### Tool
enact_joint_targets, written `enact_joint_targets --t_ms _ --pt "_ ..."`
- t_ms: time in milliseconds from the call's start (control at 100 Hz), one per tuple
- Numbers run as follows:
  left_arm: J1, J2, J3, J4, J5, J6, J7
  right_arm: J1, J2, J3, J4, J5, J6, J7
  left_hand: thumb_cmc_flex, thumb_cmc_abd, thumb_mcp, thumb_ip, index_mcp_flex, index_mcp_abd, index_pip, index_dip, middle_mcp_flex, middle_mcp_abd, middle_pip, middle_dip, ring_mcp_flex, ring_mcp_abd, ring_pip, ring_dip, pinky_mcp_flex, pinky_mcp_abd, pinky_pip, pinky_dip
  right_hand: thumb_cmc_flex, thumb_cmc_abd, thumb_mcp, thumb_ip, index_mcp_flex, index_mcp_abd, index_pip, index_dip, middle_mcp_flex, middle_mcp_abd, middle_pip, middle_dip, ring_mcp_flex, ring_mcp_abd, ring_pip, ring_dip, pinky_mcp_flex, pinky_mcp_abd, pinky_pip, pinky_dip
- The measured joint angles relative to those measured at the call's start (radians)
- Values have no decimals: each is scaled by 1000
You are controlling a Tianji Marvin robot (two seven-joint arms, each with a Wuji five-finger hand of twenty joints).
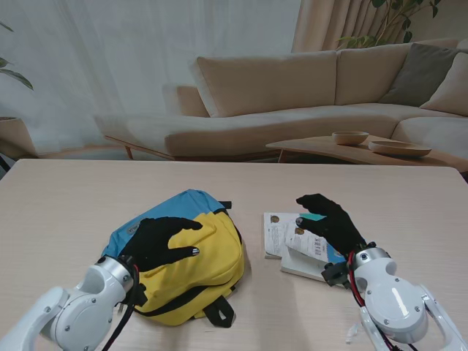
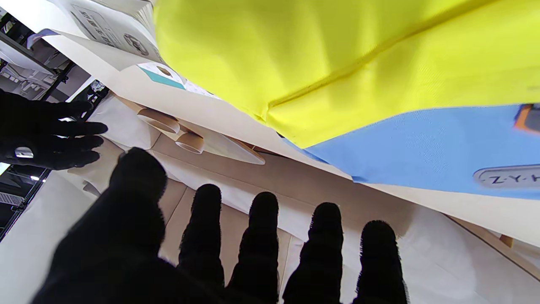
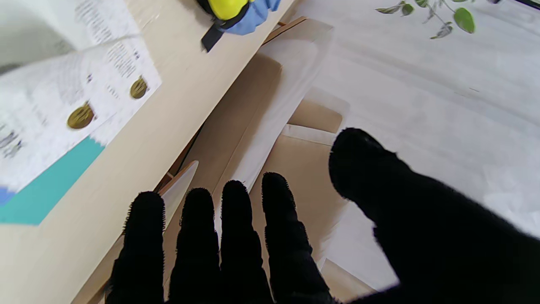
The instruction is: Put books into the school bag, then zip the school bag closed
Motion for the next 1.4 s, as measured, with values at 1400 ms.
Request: enact_joint_targets --t_ms 1400 --pt "-139 -1 99 87 -31 67 -16 247 134 15 510 -659 -174 306 0 49 -43 0 0 -11 -2 -19 -8 0 -13 -11 -12 -1 -27 -10 29 -2 -157 23 11 -116 -48 27 -296 -216 -208 41 -154 -170 -441 -179 -194 -126 -218 -117 -95 -60 -190 -133"
